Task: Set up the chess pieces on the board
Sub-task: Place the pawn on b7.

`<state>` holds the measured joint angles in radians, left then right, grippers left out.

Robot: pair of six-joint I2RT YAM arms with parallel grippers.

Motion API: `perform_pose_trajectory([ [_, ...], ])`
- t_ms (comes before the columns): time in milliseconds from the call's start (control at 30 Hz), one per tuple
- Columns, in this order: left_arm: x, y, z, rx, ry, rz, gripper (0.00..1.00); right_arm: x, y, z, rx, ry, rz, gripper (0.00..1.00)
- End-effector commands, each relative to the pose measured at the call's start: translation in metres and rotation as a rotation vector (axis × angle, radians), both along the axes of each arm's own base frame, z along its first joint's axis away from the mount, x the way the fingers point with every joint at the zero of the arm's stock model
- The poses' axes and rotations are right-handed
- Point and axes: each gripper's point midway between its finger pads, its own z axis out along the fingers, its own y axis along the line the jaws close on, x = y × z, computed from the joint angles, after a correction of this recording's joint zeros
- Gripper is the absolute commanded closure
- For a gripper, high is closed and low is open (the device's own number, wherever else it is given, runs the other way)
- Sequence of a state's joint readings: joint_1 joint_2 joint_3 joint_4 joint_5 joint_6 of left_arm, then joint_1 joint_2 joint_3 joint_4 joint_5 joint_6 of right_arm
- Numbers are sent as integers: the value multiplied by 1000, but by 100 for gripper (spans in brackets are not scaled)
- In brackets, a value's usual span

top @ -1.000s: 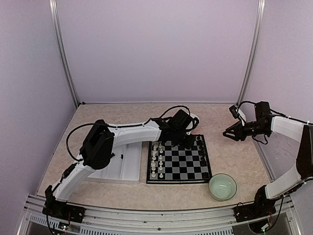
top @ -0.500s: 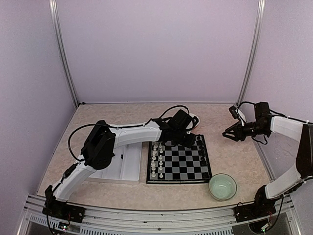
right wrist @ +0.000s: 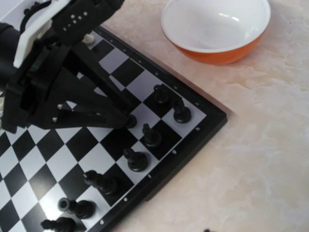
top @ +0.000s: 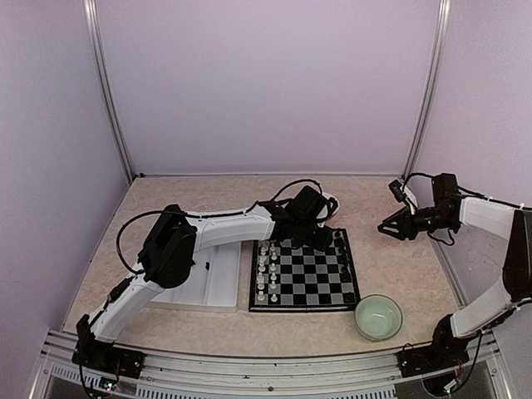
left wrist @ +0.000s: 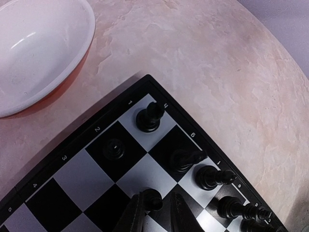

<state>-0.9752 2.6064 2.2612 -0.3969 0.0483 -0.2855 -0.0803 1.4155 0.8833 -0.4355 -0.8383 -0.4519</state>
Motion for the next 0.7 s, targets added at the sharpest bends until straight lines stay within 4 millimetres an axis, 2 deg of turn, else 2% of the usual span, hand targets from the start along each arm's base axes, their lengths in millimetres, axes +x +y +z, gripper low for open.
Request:
perform_pose_trajectory([
  [0,7,-3,7,-28,-7,6,78,-2,3,-2,16,11,17,58],
  [133,6,2,4,-2,-3,10,74,-2,2,-2,16,12,16,58],
  [233,2,10,-6,35,1,11,72,-2,3,-2,16,13,18,58],
  [367,1,16,3,35,-15,25,71,-2,3,-2,19,14,20,58],
  [467,-1,18,1,43,-3,21,75,-2,3,-3,22,18,23,58],
  [667,-6,15,-16,43,37,-4,87,-1,4,-5,23,24,25,58],
])
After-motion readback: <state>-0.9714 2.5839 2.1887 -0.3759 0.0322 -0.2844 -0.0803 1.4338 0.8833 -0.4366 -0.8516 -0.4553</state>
